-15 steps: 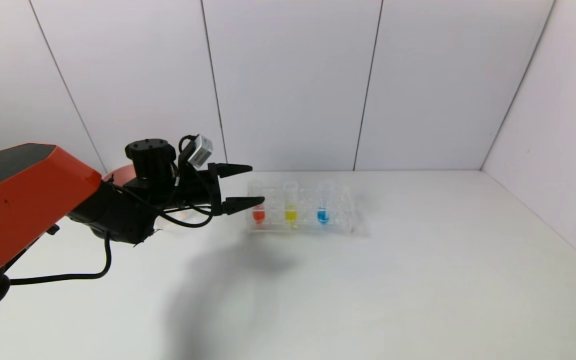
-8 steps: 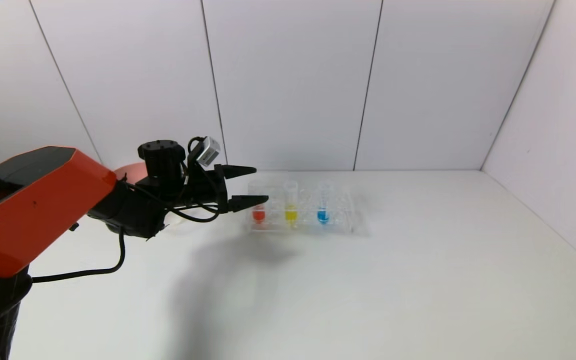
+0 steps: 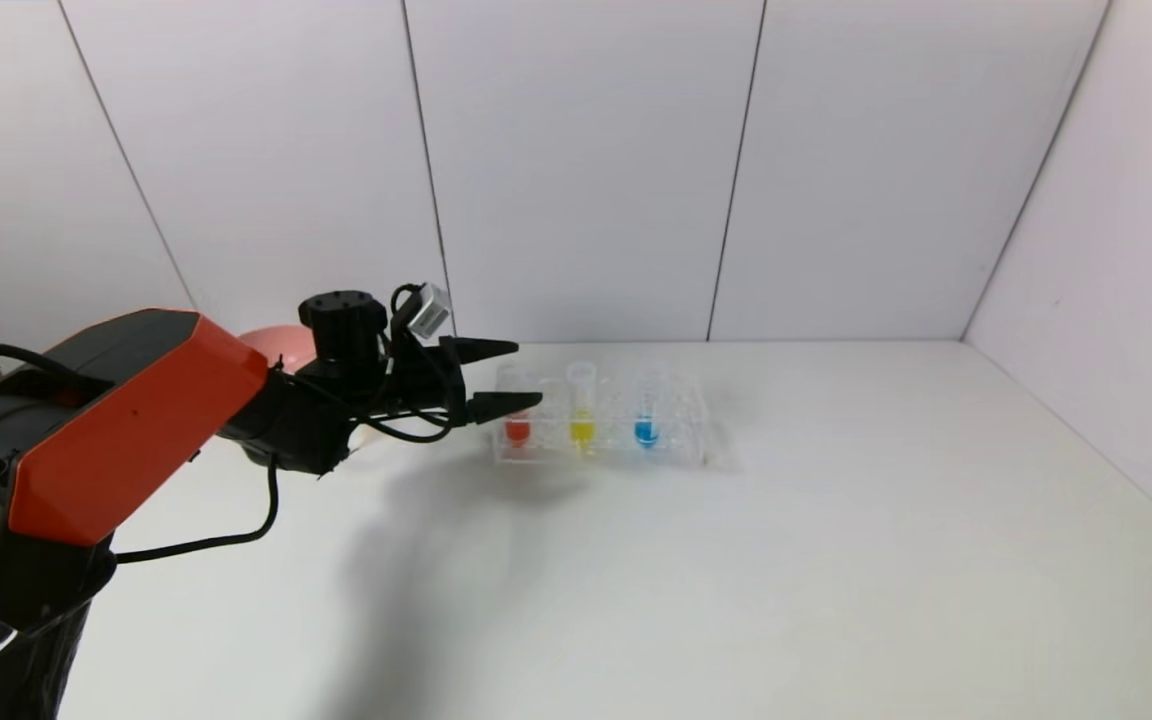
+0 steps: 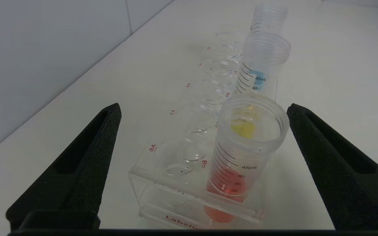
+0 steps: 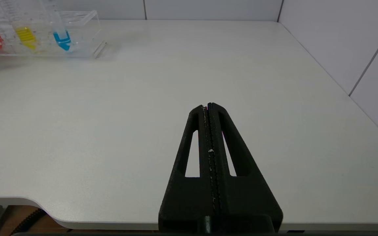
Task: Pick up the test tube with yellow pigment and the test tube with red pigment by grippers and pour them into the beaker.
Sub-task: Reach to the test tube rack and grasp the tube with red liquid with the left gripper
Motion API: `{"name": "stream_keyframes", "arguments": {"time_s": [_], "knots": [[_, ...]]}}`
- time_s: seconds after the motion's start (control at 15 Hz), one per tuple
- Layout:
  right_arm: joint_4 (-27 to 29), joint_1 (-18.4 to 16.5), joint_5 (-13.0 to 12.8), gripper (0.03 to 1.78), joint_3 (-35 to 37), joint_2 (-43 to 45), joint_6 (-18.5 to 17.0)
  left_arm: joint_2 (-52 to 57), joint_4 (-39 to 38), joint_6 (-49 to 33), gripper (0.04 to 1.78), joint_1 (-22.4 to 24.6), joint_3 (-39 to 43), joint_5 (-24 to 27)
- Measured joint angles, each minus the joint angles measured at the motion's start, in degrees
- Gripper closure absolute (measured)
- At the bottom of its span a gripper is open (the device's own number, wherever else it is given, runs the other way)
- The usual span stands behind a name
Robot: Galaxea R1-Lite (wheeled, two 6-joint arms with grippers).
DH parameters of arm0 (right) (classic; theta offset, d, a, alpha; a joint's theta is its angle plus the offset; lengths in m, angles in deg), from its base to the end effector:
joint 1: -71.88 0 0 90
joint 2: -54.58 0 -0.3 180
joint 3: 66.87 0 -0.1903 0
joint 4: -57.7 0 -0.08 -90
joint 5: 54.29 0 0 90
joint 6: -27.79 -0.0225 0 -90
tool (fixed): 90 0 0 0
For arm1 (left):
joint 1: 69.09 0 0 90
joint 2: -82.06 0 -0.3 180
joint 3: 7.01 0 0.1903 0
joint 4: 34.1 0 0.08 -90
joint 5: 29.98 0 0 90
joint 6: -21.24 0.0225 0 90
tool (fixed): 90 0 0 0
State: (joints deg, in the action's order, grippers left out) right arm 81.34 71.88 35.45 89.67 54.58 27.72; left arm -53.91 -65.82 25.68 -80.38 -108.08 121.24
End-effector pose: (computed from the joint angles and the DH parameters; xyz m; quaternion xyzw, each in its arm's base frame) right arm -0.0229 -0.0001 0.0754 0.0006 0.0016 -0.0023 1.0000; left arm 0.4497 -0.1099 0.0946 0.0195 0.0022 -0.5917 0.8059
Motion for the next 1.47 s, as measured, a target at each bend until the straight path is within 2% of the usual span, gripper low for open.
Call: {"name": "stream_keyframes", "arguments": {"time_s": [0.93,1.27,1.47], "knots": [[0.0,0.0,0.02,1.7,0.0,0.0,-0.02,-1.79,-3.64,-0.59,0.06,-0.26,-0.41,0.22],[0.0,0.0,0.02,1.7,0.0,0.0,0.0,-1.67,-5.81,-0.87,0.06,-0.34,0.67,1.89],[0.0,0.0,0.0,1.7,0.0,0.0,-0.02,-1.82,-5.6,-0.94,0.22,-0.59,0.59,1.82]]}}
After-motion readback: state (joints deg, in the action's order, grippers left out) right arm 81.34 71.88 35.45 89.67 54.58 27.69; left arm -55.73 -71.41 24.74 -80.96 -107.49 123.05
